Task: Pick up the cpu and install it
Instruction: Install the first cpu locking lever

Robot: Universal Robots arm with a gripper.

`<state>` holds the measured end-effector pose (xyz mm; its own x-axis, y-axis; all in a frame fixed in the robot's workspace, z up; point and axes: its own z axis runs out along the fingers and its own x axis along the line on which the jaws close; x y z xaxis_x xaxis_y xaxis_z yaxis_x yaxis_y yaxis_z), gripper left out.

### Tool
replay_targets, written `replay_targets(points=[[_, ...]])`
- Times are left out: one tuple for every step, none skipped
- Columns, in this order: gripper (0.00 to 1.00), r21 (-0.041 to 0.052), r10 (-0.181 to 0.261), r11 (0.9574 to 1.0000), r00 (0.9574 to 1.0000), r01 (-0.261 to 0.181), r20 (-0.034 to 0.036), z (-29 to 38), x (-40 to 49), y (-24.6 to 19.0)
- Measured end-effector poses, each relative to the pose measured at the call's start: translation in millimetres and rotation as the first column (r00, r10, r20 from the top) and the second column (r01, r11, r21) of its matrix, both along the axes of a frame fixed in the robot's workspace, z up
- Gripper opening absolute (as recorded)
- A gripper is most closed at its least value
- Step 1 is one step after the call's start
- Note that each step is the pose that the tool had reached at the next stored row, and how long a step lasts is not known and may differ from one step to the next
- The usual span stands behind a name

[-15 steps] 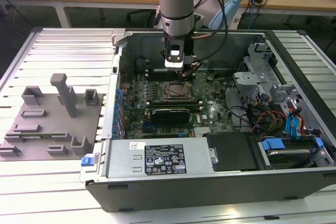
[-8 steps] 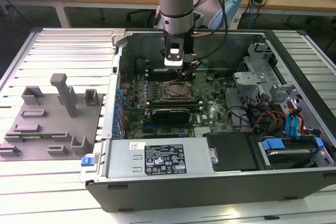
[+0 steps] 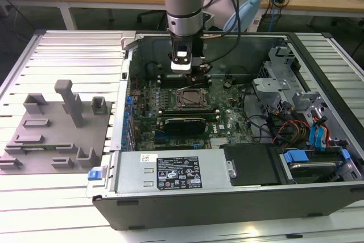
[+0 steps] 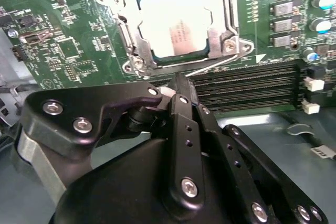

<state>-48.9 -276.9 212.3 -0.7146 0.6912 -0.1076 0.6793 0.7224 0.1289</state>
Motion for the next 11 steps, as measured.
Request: replay_targets(points=[[0.11, -0.0028, 0.000, 1.0000, 1.0000, 0.000, 0.0004, -0.1, -1.2, 0.1], [0.11, -0.0044, 0.000, 1.0000, 1.0000, 0.000, 0.0006, -0.3, -1.5, 0.2], [0.11, -0.0057, 0.000, 1.0000, 1.0000, 0.000, 0.0008, -0.7, -1.8, 0.2], [0.11, -0.0098, 0.000, 1.0000, 1.0000, 0.000, 0.0007, -1.7, -2.3, 0.1], [0.11, -0.0120, 0.000, 0.9999, 1.0000, 0.000, 0.0007, -2.3, -2.3, 0.1], [0.11, -0.0140, 0.000, 0.9999, 1.0000, 0.000, 0.0007, -2.9, -2.4, 0.2], [0.11, -0.0204, 0.000, 0.9998, 1.0000, 0.000, 0.0007, -4.3, -2.4, 0.4], [0.11, -0.0278, 0.000, 0.9996, 1.0000, 0.000, 0.0007, -5.5, -2.4, 0.5], [0.11, -0.0354, 0.000, 0.9994, 1.0000, 0.000, 0.0007, -6.4, -2.4, 0.5], [0.11, -0.0396, 0.000, 0.9992, 1.0000, 0.000, 0.0006, -6.7, -2.4, 0.5], [0.11, -0.0421, 0.000, 0.9991, 1.0000, 0.000, 0.0006, -6.9, -2.4, 0.5]])
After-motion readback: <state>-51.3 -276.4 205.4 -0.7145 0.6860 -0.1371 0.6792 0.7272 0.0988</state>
